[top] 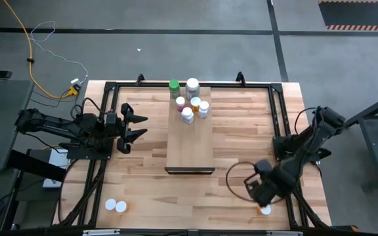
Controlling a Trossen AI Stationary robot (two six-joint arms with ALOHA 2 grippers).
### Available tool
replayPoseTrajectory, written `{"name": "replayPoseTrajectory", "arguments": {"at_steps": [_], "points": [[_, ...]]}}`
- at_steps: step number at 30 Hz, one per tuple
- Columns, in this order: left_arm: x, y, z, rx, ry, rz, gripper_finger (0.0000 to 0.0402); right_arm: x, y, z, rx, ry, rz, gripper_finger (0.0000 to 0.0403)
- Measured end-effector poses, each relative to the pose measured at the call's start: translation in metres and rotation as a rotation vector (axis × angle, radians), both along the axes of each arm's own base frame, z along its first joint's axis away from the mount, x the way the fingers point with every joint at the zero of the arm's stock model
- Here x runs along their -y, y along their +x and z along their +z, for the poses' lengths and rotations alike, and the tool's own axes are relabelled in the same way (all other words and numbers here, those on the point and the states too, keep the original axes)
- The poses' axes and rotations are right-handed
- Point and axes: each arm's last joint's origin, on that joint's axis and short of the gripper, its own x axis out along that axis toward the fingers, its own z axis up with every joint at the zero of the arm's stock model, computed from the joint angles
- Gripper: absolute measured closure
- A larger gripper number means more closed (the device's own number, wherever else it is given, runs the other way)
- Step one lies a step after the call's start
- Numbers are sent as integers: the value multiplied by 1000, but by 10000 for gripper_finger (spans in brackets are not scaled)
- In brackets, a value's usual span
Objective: Pick and place medicine bottles onto shelf by color
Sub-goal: Put the orange pill bottle on the shelf
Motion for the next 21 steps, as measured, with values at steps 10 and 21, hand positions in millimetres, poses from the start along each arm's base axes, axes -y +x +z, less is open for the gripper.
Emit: {"name": "replayPoseTrajectory", "arguments": {"at_steps": [10,21], "points": [[0,0,0,0,-1,0,188,-34,-22,-33,8,-5,-108,126],[0,0,0,2,-1,0,188,-33,-27,-58,15,5,-167,126]]}}
